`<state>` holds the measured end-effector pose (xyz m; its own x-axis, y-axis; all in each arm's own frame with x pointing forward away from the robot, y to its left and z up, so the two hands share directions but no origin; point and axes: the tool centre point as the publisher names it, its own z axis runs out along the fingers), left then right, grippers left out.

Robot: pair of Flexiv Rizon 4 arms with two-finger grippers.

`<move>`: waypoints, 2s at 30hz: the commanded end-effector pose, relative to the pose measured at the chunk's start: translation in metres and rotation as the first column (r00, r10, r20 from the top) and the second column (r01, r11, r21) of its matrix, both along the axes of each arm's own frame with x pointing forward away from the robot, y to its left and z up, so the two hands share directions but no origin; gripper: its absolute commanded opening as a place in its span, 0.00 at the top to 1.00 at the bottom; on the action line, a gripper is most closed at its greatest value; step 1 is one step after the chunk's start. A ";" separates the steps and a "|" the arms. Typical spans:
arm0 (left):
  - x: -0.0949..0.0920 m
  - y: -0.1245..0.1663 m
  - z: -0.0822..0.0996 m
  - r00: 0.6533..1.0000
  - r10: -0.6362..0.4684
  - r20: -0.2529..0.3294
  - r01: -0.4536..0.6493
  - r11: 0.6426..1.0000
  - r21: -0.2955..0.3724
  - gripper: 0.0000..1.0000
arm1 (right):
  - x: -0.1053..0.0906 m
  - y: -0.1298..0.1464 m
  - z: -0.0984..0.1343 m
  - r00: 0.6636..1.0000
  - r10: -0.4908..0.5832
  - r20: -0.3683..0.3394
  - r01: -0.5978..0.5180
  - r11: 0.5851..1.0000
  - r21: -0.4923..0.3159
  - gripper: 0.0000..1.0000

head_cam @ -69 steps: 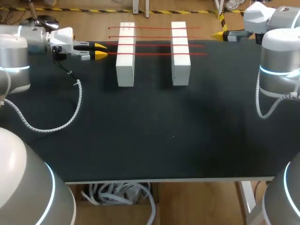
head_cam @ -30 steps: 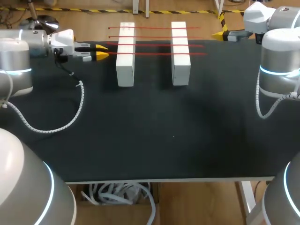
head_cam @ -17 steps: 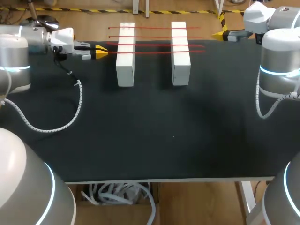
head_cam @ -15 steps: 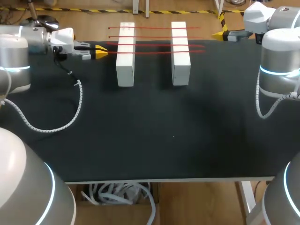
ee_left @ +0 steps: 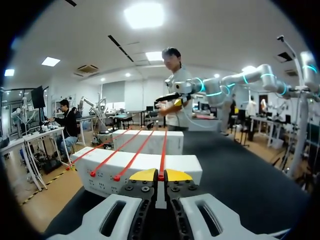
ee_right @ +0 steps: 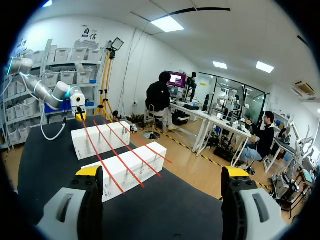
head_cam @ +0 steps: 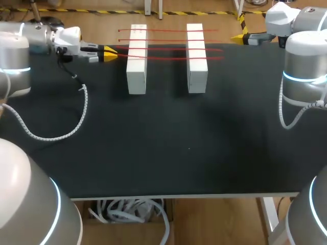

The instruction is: Grab the tape and strap the tape.

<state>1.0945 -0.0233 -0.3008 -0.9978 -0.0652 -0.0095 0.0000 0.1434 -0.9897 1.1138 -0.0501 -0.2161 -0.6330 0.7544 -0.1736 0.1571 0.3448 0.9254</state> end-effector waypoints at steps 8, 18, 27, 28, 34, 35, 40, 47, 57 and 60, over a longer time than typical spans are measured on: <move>0.006 -0.006 0.052 0.999 0.044 -0.013 -0.046 0.991 -0.128 1.00 | 0.000 0.000 0.000 1.000 0.000 0.000 0.000 1.000 0.000 0.00; 0.001 -0.034 0.098 0.998 0.020 0.057 -0.011 0.987 -0.159 1.00 | 0.000 0.000 0.000 1.000 0.000 0.000 0.000 1.000 0.000 0.00; 0.000 -0.052 0.135 0.994 -0.059 0.096 0.083 0.956 -0.280 1.00 | 0.000 0.000 0.000 1.000 0.000 0.000 0.000 1.000 0.000 0.00; 0.001 -0.053 0.139 0.993 -0.064 0.098 0.090 0.953 -0.291 1.00 | 0.000 0.000 0.000 1.000 0.000 0.000 0.000 1.000 0.000 0.00; 0.004 -0.056 0.153 0.993 -0.072 0.089 0.098 0.932 -0.349 1.00 | 0.000 0.000 0.000 1.000 0.000 0.000 0.000 1.000 0.000 0.00; 0.005 -0.056 0.158 0.994 -0.077 0.083 0.102 0.925 -0.367 1.00 | 0.000 0.000 0.000 1.000 0.000 0.000 0.000 1.000 0.000 0.00; 0.005 -0.059 0.180 0.992 -0.095 0.085 0.124 0.870 -0.477 1.00 | 0.000 0.000 0.000 1.000 0.000 0.000 0.000 1.000 0.000 0.00; 0.004 -0.062 0.191 0.992 -0.095 0.088 0.127 0.854 -0.504 1.00 | 0.000 0.000 0.000 1.000 0.000 0.000 0.000 1.000 0.000 0.00; 0.005 -0.070 0.209 0.997 -0.042 0.063 0.069 0.849 -0.524 1.00 | 0.000 0.000 0.000 1.000 0.000 0.000 0.000 1.000 0.000 0.00; 0.004 -0.073 0.209 0.997 -0.045 0.059 0.069 0.858 -0.509 1.00 | 0.000 0.000 0.000 1.000 0.000 0.000 0.000 1.000 0.000 0.00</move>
<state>1.1046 -0.0943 -0.0983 -0.9991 0.0008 -0.0425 0.0387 -0.3959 -0.9175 1.1138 -0.0500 -0.2161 -0.6330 0.7544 -0.1735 0.1572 0.3448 0.9254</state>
